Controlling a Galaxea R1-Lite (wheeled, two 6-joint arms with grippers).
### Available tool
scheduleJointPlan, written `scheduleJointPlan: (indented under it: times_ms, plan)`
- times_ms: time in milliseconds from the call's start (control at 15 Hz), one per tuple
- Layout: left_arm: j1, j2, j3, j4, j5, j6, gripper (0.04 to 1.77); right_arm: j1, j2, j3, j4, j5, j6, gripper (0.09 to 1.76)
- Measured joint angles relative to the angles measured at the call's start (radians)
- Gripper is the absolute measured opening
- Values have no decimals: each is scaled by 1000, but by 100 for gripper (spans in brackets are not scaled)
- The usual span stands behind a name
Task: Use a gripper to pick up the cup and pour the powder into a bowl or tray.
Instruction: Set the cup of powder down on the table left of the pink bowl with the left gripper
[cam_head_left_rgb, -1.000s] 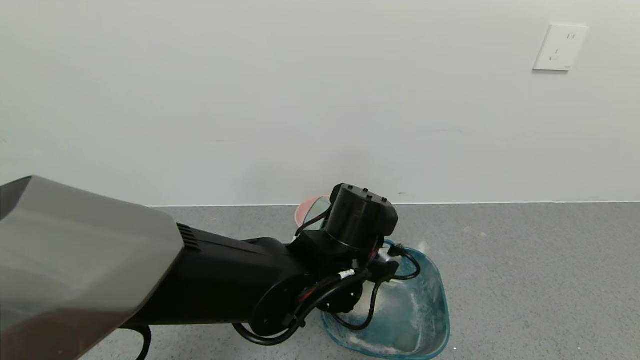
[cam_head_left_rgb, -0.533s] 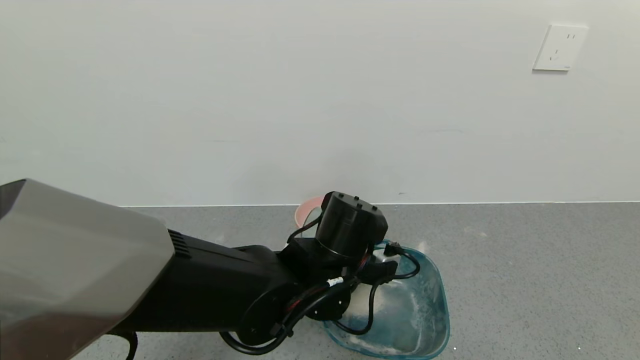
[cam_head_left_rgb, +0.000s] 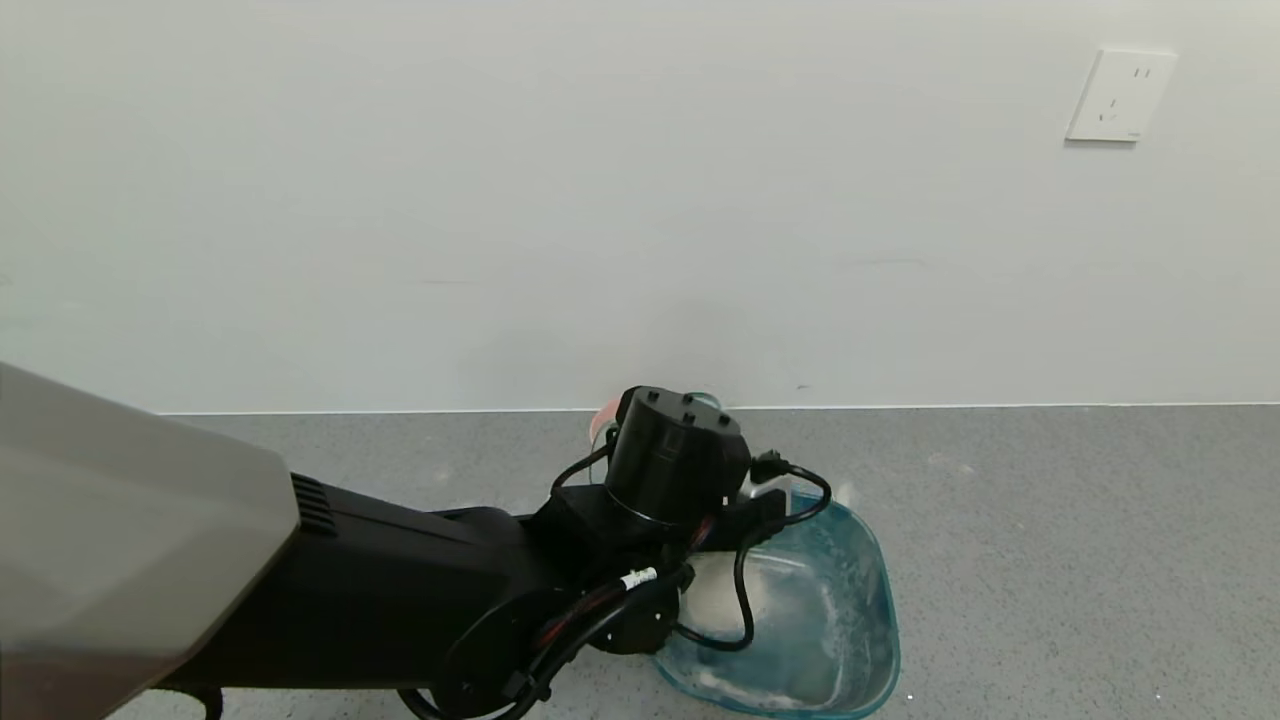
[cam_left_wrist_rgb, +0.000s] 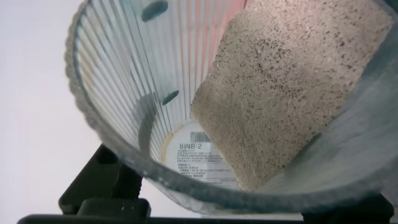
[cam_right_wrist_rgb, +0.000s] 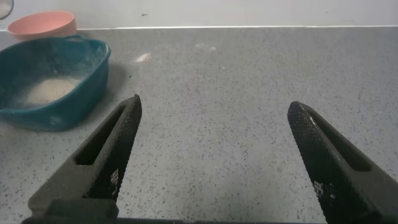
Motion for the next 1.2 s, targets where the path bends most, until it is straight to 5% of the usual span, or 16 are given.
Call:
scheduleJointPlan:
  times_ms: [800,1200]
  plan:
    - [66,-108,84,-9,-3,-553,132,0,0,0,0,0,0,171]
    - [145,-228,104,-9,-207,-774,132,0,0,0,0,0,0,171]
